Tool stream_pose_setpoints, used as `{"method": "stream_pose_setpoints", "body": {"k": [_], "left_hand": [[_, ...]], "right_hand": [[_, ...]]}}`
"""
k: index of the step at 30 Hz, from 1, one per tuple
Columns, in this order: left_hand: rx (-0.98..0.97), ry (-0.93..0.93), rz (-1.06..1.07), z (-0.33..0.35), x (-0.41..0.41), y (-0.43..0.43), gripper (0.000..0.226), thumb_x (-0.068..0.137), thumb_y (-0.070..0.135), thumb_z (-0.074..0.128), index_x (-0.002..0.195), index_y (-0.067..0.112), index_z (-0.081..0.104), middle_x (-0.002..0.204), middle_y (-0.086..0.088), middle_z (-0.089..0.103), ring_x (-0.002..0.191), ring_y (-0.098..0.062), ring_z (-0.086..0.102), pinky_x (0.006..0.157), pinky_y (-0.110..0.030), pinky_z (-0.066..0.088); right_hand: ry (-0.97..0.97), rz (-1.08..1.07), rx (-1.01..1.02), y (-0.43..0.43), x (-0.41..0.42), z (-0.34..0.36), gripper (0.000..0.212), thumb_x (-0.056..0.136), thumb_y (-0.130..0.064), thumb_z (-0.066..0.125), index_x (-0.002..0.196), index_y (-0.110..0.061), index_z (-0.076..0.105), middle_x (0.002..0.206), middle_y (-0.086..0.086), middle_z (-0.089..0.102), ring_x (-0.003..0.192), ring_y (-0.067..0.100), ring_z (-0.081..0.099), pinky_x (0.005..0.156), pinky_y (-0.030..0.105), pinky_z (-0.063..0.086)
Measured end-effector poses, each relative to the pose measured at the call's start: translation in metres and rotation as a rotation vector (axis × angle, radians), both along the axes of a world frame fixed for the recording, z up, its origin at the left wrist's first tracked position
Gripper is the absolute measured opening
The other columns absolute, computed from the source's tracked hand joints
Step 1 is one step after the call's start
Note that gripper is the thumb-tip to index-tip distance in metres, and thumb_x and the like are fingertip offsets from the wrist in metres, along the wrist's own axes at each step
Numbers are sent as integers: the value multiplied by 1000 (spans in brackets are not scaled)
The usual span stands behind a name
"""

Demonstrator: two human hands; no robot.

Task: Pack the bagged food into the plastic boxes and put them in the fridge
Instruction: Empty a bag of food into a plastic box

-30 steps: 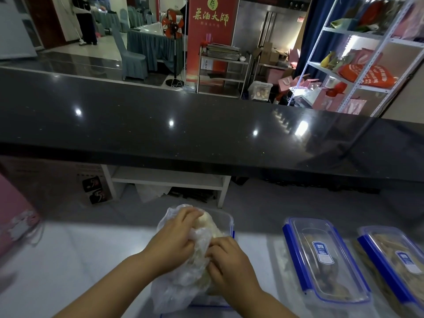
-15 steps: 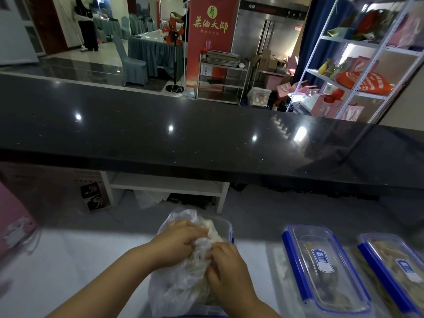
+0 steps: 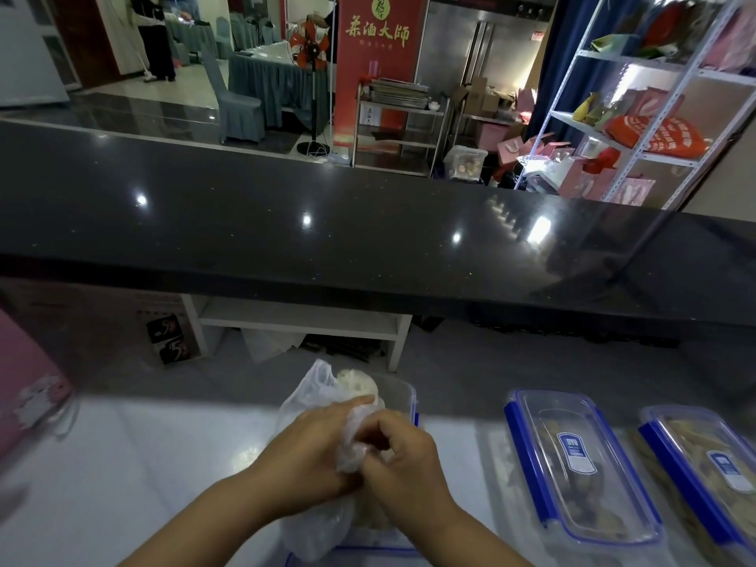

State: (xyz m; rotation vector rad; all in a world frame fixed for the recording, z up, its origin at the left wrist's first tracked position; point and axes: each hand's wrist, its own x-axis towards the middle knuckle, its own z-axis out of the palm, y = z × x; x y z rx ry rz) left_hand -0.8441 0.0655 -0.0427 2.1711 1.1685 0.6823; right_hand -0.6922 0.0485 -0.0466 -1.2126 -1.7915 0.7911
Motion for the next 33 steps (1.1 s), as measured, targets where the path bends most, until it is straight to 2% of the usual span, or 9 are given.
{"method": "stream_pose_setpoints", "body": {"k": [2, 4, 8, 13, 18, 21, 25, 28, 33], "left_hand": [[-18, 11, 60, -3, -4, 2, 11, 82, 30, 58, 88, 39, 59, 88, 22, 62, 88, 5, 56, 78, -22, 48], [-90, -15, 91, -8, -10, 1, 19, 82, 26, 58, 74, 42, 60, 82, 21, 63, 79, 2, 57, 72, -22, 48], [-142, -35, 93, -14, -15, -1, 13, 74, 38, 54, 77, 34, 65, 84, 16, 67, 83, 1, 59, 75, -23, 48], [-167, -144, 37, -12, -14, 0, 14, 75, 27, 58, 76, 15, 66, 82, 5, 67, 77, -11, 61, 70, -31, 49], [-85, -167, 156, -15, -23, 0, 2, 75, 29, 64, 76, 28, 64, 85, 16, 64, 81, -2, 59, 72, -25, 49], [4, -113, 234, -18, -31, 5, 18, 69, 45, 64, 84, 35, 66, 95, 25, 58, 95, 3, 50, 78, -22, 47], [43, 78, 240, -16, -31, 12, 54, 67, 56, 58, 119, 42, 53, 129, 33, 34, 121, 10, 23, 101, -19, 30], [-50, 210, 198, -18, -28, 22, 64, 74, 54, 56, 135, 43, 39, 141, 31, 22, 134, 6, 9, 110, -25, 16], [-164, 172, 192, -23, -22, 25, 61, 78, 45, 63, 135, 39, 43, 145, 19, 35, 136, 3, 21, 107, -18, 23]], "right_hand": [[-2, 34, -7, -2, 5, 2, 10, 74, -19, 59, 80, -26, 61, 80, -10, 65, 75, 9, 61, 69, 20, 50], [-2, -8, 9, -1, 11, 4, 8, 76, -24, 55, 80, -25, 62, 79, -9, 64, 76, 12, 61, 68, 27, 52], [-175, -141, 58, 16, 23, 6, 22, 83, -14, 54, 98, -28, 62, 96, -22, 57, 95, 1, 54, 79, 17, 46], [-504, 140, 4, 31, 22, 6, 50, 89, -24, 32, 137, -31, 45, 143, -22, 32, 132, -5, 21, 109, 17, 13], [-697, 145, -59, 33, 26, 3, 45, 94, -38, 29, 133, -28, 50, 141, -13, 45, 129, 6, 34, 106, 20, 18], [-733, 110, -53, 35, 27, 3, 44, 95, -43, 27, 123, -27, 58, 126, -12, 55, 117, 8, 41, 99, 20, 24], [-718, 116, -59, 30, 31, 3, 53, 89, -47, 20, 98, -25, 67, 100, -8, 61, 97, 9, 42, 88, 21, 31], [-667, 92, -72, 28, 34, 7, 36, 95, -38, 34, 108, -25, 65, 106, -8, 60, 102, 11, 44, 92, 24, 35], [-553, 83, -124, 22, 35, 4, 61, 81, -63, 35, 135, -33, 41, 129, -13, 46, 118, 7, 37, 103, 28, 33]]}}
